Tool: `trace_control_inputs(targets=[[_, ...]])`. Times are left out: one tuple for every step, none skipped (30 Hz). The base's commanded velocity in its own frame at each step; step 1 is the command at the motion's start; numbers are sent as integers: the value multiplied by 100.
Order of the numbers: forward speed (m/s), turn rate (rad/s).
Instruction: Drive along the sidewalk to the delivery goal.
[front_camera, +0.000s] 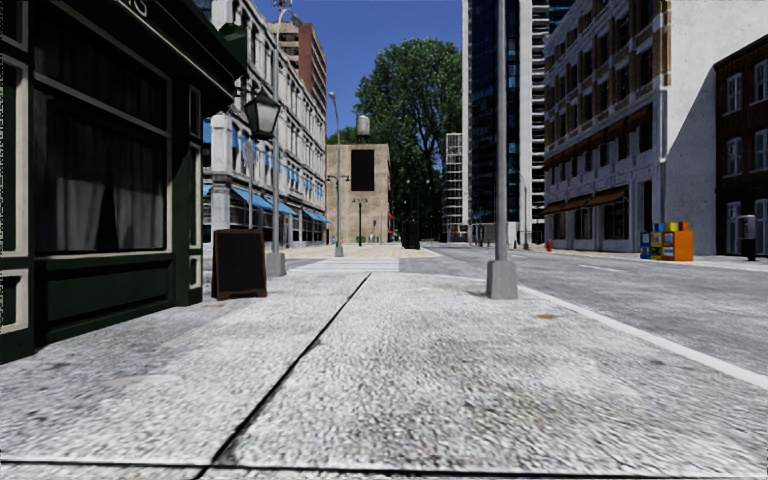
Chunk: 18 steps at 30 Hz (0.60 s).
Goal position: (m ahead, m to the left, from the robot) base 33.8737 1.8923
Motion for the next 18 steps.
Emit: trace_control_inputs(targets=[[200, 0], [200, 0], [200, 0], [200, 0], [200, 0], [200, 0], [200, 0], [200, 0], [200, 0], [200, 0], [200, 0], [200, 0], [200, 0], [200, 0], [200, 0], [200, 0], [200, 0], [200, 0]])
